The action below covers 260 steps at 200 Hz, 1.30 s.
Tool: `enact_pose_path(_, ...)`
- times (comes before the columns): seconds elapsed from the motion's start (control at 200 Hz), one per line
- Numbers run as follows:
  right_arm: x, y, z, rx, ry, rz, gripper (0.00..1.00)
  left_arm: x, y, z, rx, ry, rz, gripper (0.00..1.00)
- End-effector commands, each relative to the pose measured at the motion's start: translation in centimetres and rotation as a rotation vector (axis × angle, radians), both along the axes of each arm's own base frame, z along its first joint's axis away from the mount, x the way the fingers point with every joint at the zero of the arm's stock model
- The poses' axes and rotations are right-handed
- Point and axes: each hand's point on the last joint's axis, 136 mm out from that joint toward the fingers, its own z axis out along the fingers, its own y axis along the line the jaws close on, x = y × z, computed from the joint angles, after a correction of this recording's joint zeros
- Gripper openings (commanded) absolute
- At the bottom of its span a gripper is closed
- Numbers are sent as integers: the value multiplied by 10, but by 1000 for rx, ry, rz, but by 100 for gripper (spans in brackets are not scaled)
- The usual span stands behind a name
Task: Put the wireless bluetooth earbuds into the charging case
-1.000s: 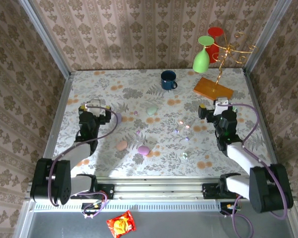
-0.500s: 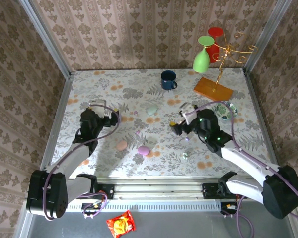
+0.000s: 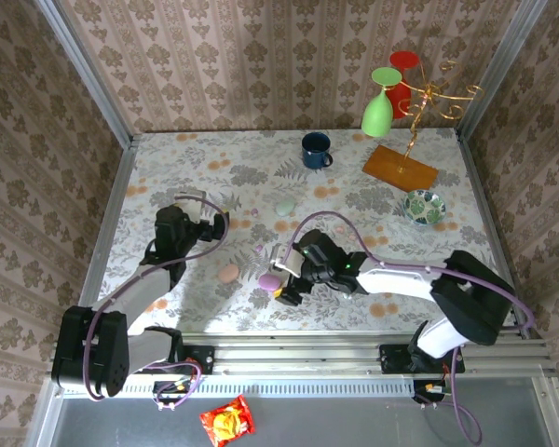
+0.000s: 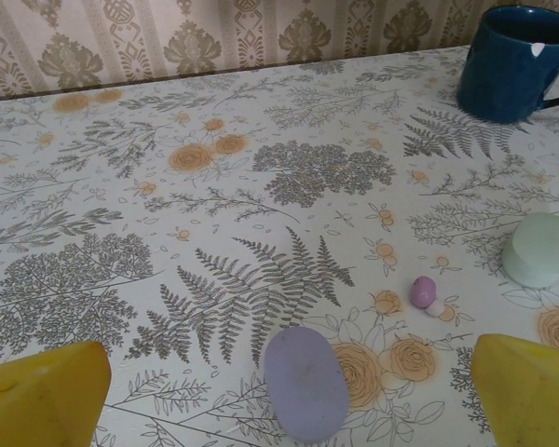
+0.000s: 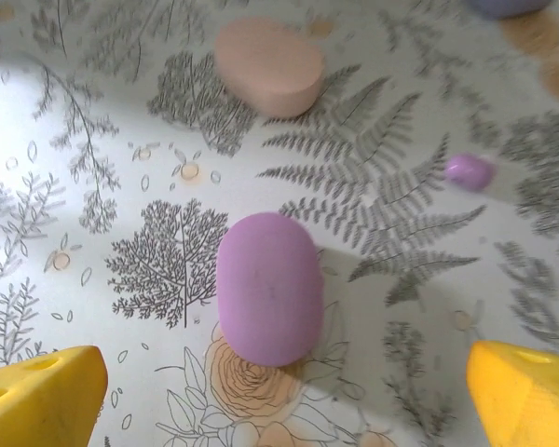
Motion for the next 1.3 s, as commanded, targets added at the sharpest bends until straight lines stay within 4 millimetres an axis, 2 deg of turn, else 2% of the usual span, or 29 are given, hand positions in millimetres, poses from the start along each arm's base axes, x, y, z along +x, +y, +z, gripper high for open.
enact_pose_path(0.0,6,18,3,27,-33,49,100,4,-6,14,-11,-34,-23,100)
enact_pose_path(0.22,14,27,-23,-8,-24,61,98,5,-5,14,4,-35,-24,100)
enact_pose_path(0.42,14,31,-35,-23,-8,80,83,3,-4,11,10,-32,-22,100)
enact_pose_path(0.61,10,34,-42,-32,25,107,64,4,-3,10,18,-32,-19,100)
enact_pose_path(0.67,9,35,-43,-34,31,112,55,4,-2,10,29,-35,-14,100)
enact_pose_path(0.8,8,33,-43,-48,33,119,50,5,-2,12,32,-48,-16,100)
enact_pose_path(0.95,10,30,-30,-36,21,105,47,4,-3,11,30,-51,-22,100)
enact_pose_path(1.095,17,23,-1,20,15,76,46,0,-10,24,-28,-104,-53,100)
enact_pose_path(1.295,37,-2,39,61,3,33,43,-20,-51,52,-65,-158,-269,100)
